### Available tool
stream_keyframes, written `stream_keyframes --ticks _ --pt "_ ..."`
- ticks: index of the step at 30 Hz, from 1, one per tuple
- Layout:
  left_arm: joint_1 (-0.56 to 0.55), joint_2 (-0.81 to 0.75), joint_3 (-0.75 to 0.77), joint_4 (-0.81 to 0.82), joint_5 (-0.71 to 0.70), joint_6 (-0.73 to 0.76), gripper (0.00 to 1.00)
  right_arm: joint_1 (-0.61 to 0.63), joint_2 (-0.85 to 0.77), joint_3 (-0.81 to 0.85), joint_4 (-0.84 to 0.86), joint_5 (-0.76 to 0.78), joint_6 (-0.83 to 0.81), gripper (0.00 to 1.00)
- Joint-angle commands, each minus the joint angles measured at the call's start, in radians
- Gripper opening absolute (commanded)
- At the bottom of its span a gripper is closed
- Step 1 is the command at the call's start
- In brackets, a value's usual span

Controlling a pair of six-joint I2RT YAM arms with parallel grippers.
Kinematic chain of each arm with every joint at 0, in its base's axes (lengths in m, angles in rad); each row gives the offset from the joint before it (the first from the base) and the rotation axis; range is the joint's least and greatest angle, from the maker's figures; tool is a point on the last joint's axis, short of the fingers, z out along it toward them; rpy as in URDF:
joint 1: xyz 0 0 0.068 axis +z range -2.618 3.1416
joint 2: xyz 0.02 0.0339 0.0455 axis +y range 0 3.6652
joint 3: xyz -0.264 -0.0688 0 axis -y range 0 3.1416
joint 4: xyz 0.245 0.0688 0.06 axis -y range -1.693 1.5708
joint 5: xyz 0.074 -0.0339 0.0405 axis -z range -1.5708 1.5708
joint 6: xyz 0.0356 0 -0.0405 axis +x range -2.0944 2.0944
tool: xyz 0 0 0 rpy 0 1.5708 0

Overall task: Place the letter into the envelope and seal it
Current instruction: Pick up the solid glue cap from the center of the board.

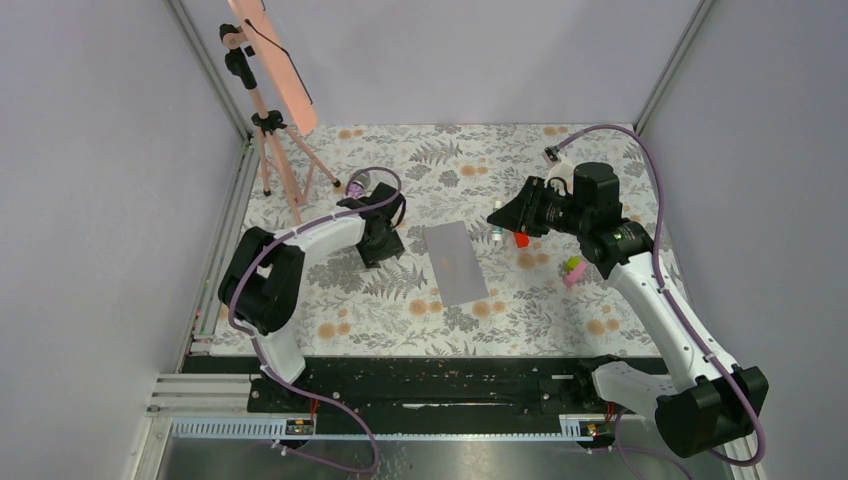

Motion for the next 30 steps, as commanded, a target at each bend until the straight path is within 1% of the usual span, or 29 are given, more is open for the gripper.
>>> stream_keyframes --ticks 1,4,9,16,22,30 --pt "0.034 -0.033 -0.013 0.089 0.027 -0.007 0.50 -0.002 -0.018 0.007 0.039 -0.031 -0.006 0.00" --pt "0.052 -0.017 -0.009 0.113 0.050 0.017 0.50 -0.002 -0.017 0.010 0.040 -0.031 -0.006 0.00" --pt "0.060 0.024 0.018 0.092 0.061 0.034 0.47 -0.002 -0.014 0.006 0.040 -0.029 -0.005 0.00" --pt "0.058 0.024 -0.016 0.093 0.079 0.012 0.46 -0.002 -0.009 0.007 0.039 -0.027 -0.005 0.00" --pt "0.058 0.046 -0.030 0.102 0.068 -0.003 0.37 -0.002 -0.006 0.010 0.039 -0.026 -0.004 0.00" --pt "0.060 0.074 -0.028 0.104 0.052 0.006 0.31 -0.002 -0.013 0.003 0.038 -0.022 -0.002 0.00"
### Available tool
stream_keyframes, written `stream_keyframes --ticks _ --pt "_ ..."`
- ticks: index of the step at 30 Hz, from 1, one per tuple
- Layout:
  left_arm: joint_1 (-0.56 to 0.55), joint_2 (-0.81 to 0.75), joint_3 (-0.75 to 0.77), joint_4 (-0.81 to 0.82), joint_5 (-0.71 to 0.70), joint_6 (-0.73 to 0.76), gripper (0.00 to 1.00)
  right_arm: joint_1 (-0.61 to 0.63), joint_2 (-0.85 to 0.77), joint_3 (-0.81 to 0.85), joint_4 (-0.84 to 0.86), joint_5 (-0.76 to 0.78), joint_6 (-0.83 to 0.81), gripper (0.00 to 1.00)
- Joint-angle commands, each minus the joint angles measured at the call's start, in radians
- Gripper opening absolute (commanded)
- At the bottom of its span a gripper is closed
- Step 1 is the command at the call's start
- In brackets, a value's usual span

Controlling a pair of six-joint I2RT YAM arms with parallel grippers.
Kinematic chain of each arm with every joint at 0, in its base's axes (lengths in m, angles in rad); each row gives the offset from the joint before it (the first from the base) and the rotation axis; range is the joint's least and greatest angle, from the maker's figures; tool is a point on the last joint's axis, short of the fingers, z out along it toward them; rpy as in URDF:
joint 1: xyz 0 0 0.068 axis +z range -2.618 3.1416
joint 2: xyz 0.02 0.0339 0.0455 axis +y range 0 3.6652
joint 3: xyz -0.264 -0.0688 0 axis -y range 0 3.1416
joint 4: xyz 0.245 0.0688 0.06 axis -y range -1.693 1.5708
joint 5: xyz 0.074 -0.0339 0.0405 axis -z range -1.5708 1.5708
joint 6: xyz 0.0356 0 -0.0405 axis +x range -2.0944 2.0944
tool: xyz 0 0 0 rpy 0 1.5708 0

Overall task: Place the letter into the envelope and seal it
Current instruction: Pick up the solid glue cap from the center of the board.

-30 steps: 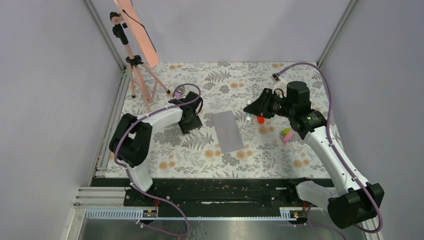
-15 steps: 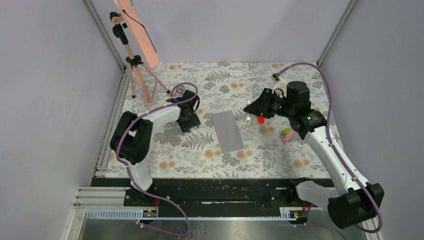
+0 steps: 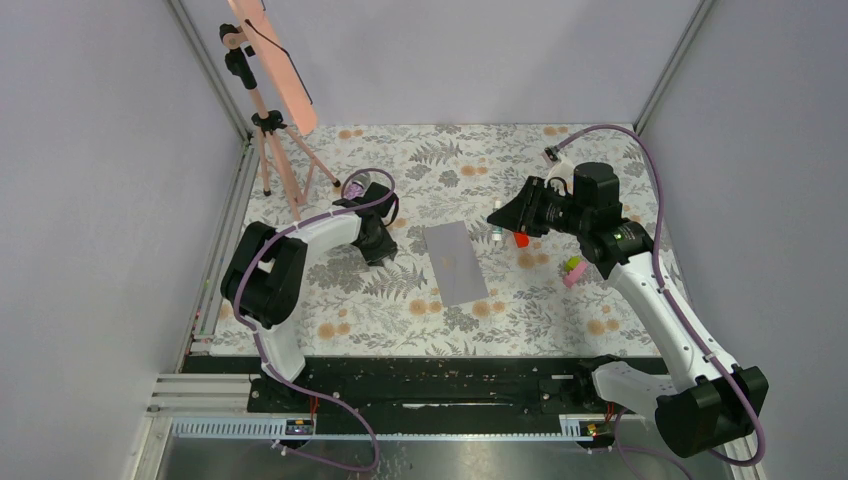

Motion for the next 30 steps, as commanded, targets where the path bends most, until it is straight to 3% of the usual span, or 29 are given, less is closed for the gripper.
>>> stream_keyframes --ticks 1,5,12,20,26,30 --pt "0.002 0.042 -0.005 0.022 -0.010 -0.003 0.32 -0.002 -0.014 0.002 0.038 -0.021 -0.001 0.00" --pt "0.003 0.029 -0.019 0.031 -0.018 0.000 0.40 -0.002 -0.020 -0.002 0.039 -0.022 -0.001 0.00" --pt "0.028 0.022 -0.049 0.050 -0.024 -0.027 0.34 -0.002 -0.021 0.000 0.038 -0.023 0.002 0.00" --pt "0.031 0.037 -0.032 0.044 -0.030 -0.024 0.35 -0.002 -0.021 -0.005 0.039 -0.022 0.003 0.00" --pt "0.033 0.053 -0.027 0.045 -0.010 -0.006 0.18 -0.002 -0.016 -0.003 0.038 -0.026 0.003 0.00" --pt "0.031 0.038 -0.034 0.044 0.016 0.004 0.15 -0.001 -0.006 0.001 0.039 -0.031 0.004 0.00"
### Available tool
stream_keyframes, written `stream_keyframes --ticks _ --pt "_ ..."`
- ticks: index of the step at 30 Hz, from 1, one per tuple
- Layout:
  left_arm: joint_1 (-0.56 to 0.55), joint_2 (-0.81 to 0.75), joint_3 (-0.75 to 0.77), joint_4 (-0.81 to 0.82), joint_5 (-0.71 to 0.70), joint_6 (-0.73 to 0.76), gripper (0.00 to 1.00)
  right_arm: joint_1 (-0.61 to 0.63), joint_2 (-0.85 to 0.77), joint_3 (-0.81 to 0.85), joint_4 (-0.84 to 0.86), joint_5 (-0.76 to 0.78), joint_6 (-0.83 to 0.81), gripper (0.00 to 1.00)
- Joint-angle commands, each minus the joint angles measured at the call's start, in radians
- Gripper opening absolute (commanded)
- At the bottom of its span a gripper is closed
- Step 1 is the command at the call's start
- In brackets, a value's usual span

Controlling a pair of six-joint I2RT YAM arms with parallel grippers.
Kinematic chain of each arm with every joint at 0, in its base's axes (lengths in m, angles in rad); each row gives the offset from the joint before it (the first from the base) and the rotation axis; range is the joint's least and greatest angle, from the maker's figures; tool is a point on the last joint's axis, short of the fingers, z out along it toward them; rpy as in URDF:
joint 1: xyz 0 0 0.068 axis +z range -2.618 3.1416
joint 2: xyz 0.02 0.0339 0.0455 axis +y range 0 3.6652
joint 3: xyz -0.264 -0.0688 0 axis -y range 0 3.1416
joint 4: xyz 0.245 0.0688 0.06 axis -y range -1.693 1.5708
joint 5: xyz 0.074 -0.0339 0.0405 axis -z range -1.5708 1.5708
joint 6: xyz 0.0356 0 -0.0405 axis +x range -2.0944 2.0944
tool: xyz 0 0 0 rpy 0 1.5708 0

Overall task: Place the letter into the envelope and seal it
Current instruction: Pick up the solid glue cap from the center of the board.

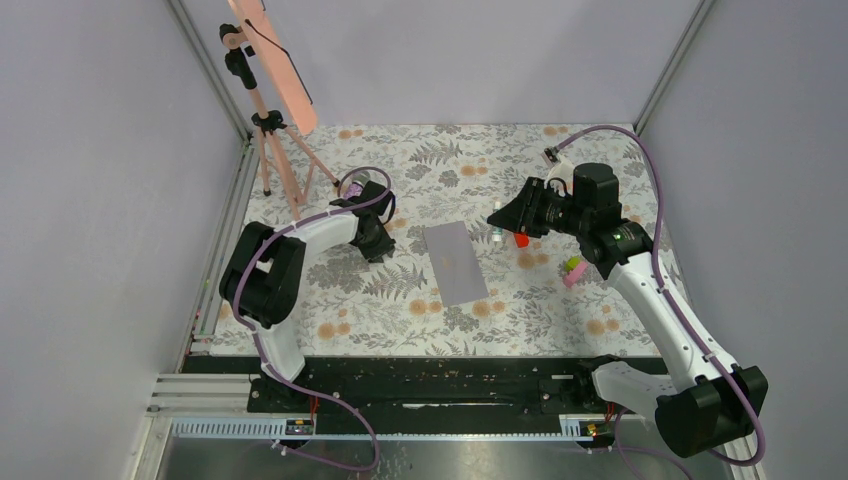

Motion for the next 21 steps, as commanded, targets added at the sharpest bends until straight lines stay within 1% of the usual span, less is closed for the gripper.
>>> stream_keyframes --ticks 1,5,8,11,13,18,21 --pt "0.005 0.030 -0.025 0.002 0.012 0.028 0.14 -0.002 -0.003 0.006 0.039 -0.036 0.003 0.00" --pt "-0.027 -0.045 -0.011 -0.005 0.055 0.072 0.12 -0.001 0.017 0.003 0.038 -0.119 -0.026 0.00" --pt "-0.064 -0.113 0.042 -0.016 0.118 0.126 0.11 -0.001 0.024 0.010 0.044 -0.264 -0.071 0.00" --pt "-0.080 -0.171 0.107 -0.015 0.217 0.149 0.11 0.009 -0.001 -0.021 0.120 -0.412 -0.079 0.00" --pt "-0.082 -0.216 0.146 0.006 0.277 0.155 0.11 0.028 -0.016 -0.029 0.113 -0.474 -0.118 0.00" --pt "-0.081 -0.299 0.268 0.012 0.357 0.181 0.11 0.063 -0.039 -0.027 0.024 -0.503 -0.196 0.00" --pt "-0.081 -0.337 0.277 0.080 0.465 0.209 0.12 0.097 -0.029 -0.017 0.023 -0.510 -0.196 0.00"
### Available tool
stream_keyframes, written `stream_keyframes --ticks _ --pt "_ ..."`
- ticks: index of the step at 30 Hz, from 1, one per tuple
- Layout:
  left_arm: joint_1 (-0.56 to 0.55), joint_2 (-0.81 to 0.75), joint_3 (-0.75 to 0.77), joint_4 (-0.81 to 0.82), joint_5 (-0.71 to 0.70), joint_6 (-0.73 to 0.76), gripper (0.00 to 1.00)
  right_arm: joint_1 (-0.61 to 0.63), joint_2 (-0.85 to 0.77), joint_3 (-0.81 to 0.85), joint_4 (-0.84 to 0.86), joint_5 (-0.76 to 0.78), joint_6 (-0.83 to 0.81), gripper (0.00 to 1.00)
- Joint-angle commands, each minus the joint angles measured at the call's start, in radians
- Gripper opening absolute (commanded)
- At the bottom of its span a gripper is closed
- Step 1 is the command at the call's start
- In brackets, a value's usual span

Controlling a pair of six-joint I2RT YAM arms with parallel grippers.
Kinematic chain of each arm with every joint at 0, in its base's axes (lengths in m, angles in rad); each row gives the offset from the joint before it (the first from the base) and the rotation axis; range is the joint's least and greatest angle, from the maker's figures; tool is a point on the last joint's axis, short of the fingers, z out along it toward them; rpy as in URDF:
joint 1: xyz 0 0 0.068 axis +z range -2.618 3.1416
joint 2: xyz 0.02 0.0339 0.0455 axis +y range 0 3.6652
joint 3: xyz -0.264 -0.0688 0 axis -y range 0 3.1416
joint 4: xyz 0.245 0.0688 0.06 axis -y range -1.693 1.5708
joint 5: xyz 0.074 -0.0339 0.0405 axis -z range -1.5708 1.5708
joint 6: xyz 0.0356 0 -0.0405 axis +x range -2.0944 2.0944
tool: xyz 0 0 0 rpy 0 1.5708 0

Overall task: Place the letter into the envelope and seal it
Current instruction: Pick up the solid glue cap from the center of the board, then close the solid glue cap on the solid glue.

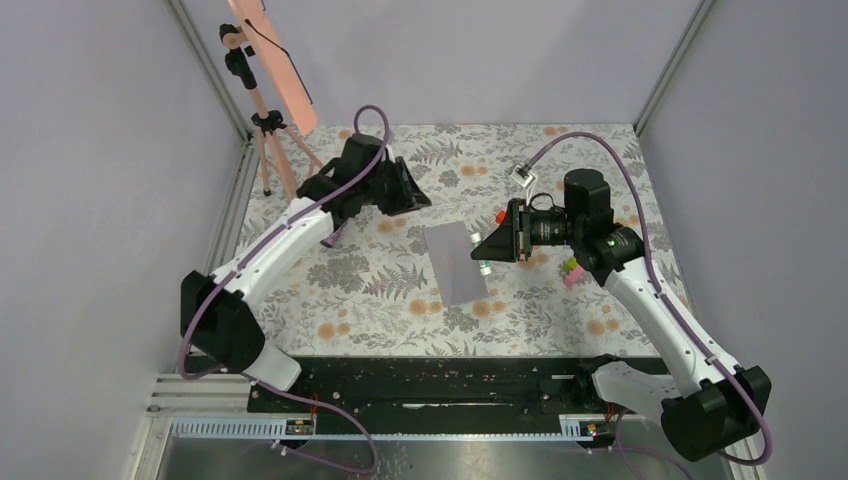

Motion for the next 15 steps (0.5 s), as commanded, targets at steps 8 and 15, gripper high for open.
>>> stream_keyframes --ticks 8,15 --pt "0.007 -0.139 -0.097 0.378 0.411 0.050 0.15 0.125 0.092 0.055 0.135 -0.025 0.105 0.00" --pt "0.006 -0.183 -0.140 0.495 0.464 0.008 0.14 0.125 0.165 0.068 0.251 0.029 0.249 0.00"
